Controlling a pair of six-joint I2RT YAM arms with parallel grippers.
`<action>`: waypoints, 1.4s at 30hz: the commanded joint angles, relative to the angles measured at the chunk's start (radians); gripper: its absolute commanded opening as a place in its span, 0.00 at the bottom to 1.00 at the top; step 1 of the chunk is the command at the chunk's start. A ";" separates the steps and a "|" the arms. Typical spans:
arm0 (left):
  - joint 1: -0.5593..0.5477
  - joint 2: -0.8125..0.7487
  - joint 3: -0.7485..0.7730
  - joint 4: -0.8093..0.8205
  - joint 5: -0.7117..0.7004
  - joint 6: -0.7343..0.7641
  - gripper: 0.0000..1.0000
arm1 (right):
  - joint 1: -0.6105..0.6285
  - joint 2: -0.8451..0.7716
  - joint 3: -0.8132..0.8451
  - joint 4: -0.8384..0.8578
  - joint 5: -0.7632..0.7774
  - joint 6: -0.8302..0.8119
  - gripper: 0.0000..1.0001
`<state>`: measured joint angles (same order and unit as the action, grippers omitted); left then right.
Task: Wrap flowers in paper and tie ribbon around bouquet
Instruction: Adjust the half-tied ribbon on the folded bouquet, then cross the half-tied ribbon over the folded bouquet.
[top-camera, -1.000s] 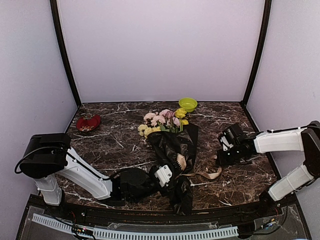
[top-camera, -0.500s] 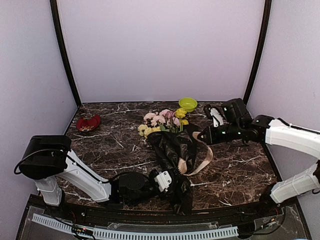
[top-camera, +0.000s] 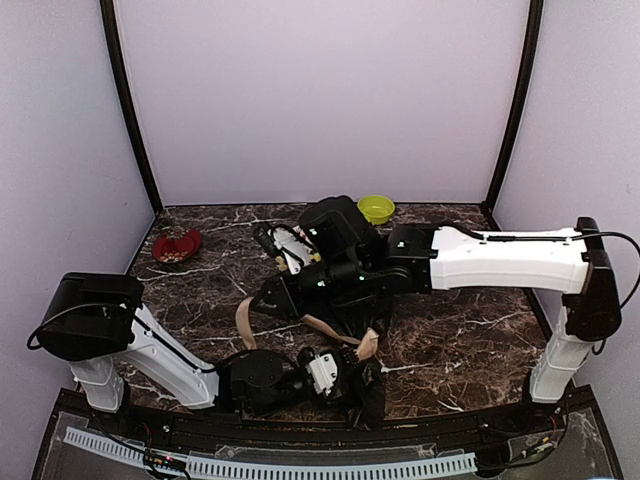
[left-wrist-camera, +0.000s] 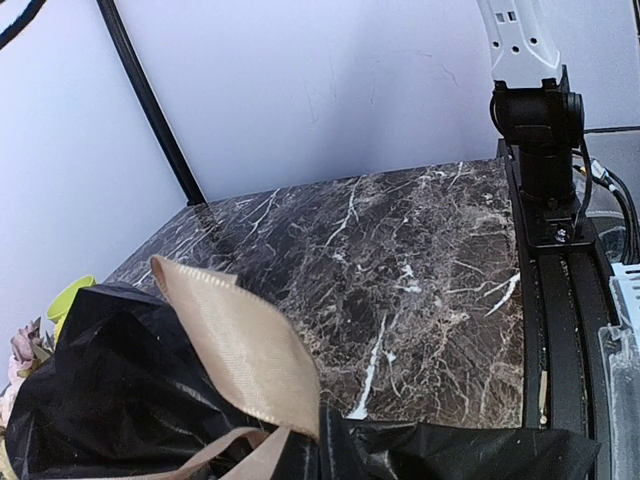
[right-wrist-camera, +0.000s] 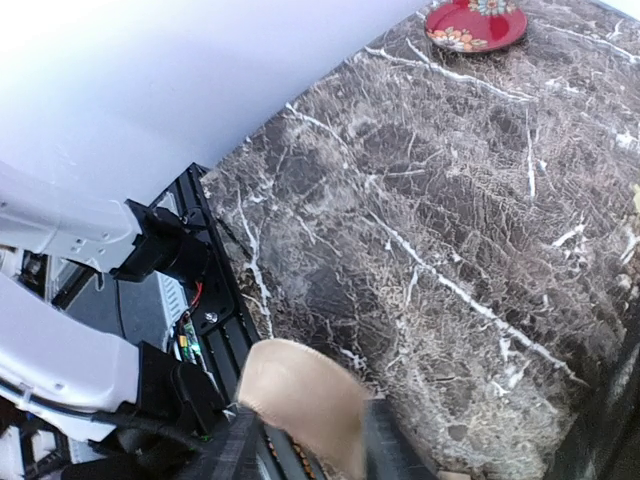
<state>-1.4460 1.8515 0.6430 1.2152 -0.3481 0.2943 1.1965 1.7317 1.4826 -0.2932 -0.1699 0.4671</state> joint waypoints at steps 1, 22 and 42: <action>-0.006 -0.023 -0.049 0.082 -0.003 -0.019 0.00 | 0.002 0.044 0.081 -0.104 0.009 -0.046 0.59; 0.002 -0.031 -0.085 0.145 -0.073 -0.055 0.00 | -0.122 -0.549 -0.640 0.231 -0.093 -0.034 0.94; 0.003 -0.039 -0.083 0.126 -0.074 -0.063 0.00 | -0.121 -0.471 -0.736 0.317 -0.199 -0.013 0.08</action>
<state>-1.4448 1.8511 0.5686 1.3174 -0.4099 0.2485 1.0725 1.2682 0.7364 -0.0097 -0.3420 0.4644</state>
